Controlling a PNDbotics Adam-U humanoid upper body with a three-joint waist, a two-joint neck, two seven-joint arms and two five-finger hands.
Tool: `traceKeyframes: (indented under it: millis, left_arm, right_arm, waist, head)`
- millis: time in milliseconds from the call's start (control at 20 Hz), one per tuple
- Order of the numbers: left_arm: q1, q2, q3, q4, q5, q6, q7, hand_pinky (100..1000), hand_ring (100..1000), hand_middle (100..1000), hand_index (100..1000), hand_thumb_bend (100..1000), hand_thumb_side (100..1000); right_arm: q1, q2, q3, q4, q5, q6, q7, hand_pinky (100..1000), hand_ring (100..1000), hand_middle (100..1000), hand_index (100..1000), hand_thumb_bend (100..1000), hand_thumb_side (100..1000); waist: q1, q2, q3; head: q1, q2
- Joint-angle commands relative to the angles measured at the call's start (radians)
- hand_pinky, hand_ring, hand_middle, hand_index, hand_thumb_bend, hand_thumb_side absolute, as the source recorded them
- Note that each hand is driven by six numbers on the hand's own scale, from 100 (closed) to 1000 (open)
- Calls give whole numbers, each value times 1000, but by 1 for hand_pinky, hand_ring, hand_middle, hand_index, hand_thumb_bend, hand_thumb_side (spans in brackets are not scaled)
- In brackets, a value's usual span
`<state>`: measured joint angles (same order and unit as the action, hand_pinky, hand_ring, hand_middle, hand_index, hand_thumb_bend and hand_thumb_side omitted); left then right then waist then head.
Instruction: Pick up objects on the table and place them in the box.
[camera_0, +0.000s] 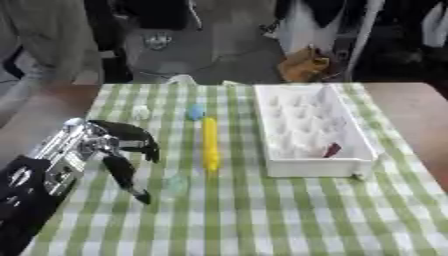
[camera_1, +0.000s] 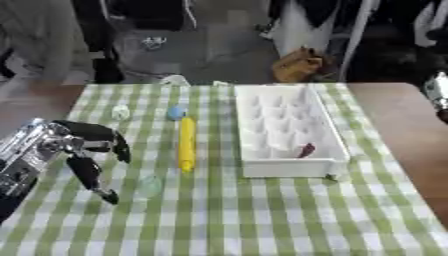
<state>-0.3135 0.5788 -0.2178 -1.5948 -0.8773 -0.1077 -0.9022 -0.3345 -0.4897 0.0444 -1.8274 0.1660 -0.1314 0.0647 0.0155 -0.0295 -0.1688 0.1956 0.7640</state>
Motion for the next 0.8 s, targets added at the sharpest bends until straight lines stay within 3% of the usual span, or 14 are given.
traceKeyframes:
  millis: [50, 800]
  left_arm:
    - [-13, 12, 10, -15, 3, 4, -5, 784, 810, 695, 811, 870, 510]
    - [-62, -23, -58, 70, -31, -11, -5, 765, 795, 662, 781, 858, 540]
  right_arm:
    - [-15, -33, -5, -12, 1, -2, 0, 743, 779, 783, 945, 262, 551]
    - [-18, -32, -2, -12, 0, -3, 3, 743, 779, 783, 945, 264, 551]
  waist:
    - [-7, 3, 2]
    - [-9, 3, -1]
  head:
    - [-2, -6]
    - [-3, -8]
